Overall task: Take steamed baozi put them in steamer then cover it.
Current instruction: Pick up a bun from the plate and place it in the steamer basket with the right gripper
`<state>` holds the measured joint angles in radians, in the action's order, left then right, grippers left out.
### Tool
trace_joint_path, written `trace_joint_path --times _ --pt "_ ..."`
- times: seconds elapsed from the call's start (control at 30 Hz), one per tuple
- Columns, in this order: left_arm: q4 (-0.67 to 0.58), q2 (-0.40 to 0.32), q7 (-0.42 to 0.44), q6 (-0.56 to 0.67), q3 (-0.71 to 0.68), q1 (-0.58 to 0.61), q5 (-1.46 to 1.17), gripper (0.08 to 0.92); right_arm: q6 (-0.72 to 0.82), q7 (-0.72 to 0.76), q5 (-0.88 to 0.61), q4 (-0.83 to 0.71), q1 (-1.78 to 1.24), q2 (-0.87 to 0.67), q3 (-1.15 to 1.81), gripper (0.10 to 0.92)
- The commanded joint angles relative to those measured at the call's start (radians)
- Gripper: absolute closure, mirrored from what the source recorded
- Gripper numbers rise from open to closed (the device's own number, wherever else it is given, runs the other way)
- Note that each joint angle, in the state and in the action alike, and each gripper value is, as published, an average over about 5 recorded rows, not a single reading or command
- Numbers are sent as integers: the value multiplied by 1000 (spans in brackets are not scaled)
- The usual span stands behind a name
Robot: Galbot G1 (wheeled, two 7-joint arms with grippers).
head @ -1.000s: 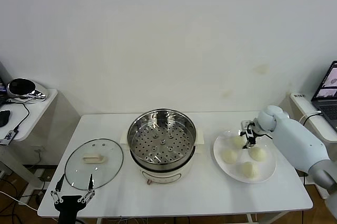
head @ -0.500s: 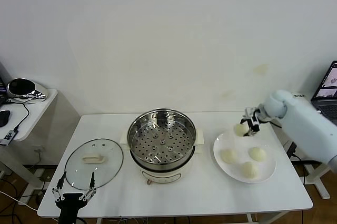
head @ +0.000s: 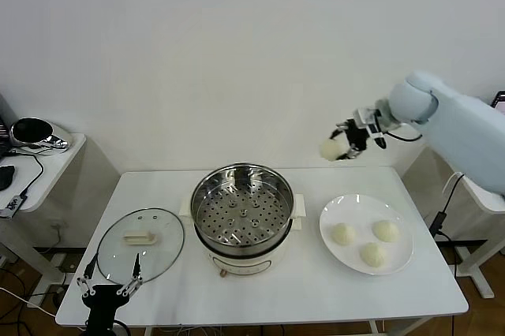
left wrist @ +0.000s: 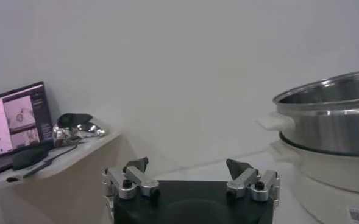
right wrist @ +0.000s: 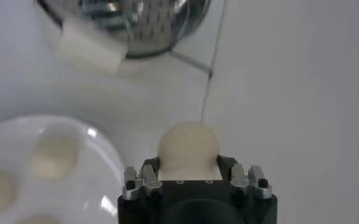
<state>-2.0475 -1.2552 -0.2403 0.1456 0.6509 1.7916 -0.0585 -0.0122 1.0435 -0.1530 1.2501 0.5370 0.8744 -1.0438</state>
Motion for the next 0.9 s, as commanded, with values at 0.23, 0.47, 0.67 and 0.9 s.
trace_joint_path --times 0.23,0.47,0.67,0.9 --pt "-2 -14 -4 1 13 1 -4 177 -174 -20 -40 -62 114 337 -212 423" --pt "-2 -17 -5 2 24 0 -7 177 -305 -48 105 -151 59 437 -242 420" --pt "0 -22 -4 0 28 -9 -11 177 -425 -87 236 -223 3 471 -247 422" --pt "11 -20 -3 -1 29 -19 -12 177 -505 -125 338 -285 -71 502 -219 415"
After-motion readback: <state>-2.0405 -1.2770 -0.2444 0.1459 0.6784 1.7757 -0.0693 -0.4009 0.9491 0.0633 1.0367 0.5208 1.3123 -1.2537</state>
